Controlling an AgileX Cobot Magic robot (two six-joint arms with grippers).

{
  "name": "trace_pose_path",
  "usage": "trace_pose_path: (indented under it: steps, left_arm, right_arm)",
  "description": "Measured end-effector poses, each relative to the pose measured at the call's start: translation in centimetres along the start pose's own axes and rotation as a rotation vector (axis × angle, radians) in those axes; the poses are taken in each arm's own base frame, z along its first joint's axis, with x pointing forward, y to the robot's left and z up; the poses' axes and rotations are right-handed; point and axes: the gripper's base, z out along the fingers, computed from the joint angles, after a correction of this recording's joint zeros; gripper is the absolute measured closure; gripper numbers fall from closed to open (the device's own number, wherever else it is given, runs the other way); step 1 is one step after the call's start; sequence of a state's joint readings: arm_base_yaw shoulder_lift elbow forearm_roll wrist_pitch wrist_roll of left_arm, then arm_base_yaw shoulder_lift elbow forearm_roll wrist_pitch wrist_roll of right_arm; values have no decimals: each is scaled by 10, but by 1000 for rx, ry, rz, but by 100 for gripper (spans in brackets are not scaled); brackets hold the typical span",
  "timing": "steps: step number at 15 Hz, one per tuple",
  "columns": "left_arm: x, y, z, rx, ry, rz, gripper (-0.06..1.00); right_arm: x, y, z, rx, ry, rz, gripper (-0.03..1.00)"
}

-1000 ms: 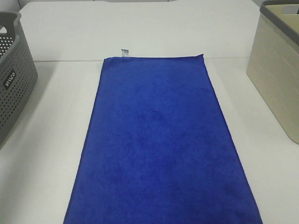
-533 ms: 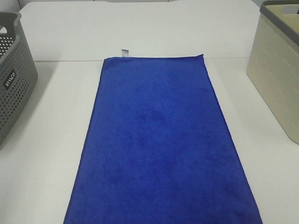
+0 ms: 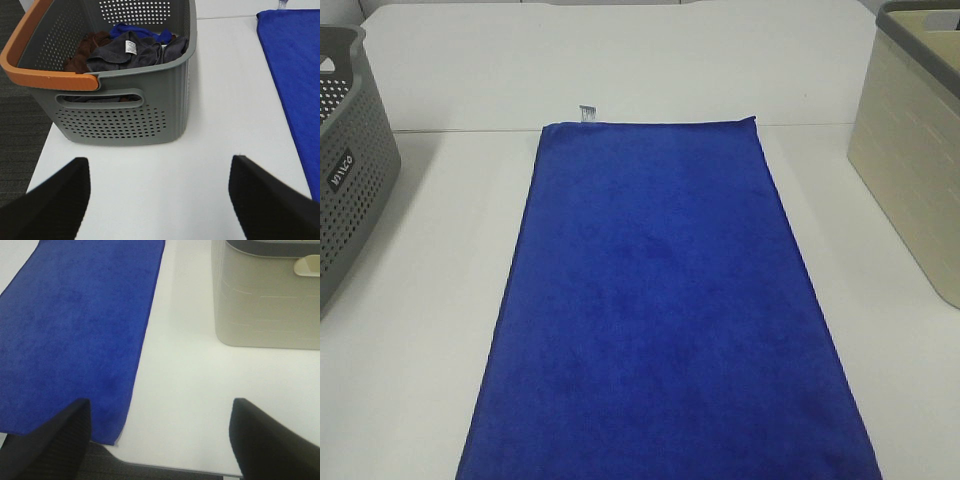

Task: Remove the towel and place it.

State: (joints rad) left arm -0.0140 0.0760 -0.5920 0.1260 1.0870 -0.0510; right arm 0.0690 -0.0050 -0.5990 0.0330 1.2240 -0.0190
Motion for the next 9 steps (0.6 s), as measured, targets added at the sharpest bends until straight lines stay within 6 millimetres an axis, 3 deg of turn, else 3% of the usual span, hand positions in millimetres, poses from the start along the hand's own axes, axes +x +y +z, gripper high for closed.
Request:
trace_pose_path:
  steps: [3, 9]
  left_arm:
    - [20, -5, 5, 45, -6, -16, 23]
    - [21, -5, 5, 49, -6, -8, 23]
  right_arm:
    - [7, -1, 12, 9, 50, -1, 21]
    - [11, -2, 31, 8, 47, -29, 21]
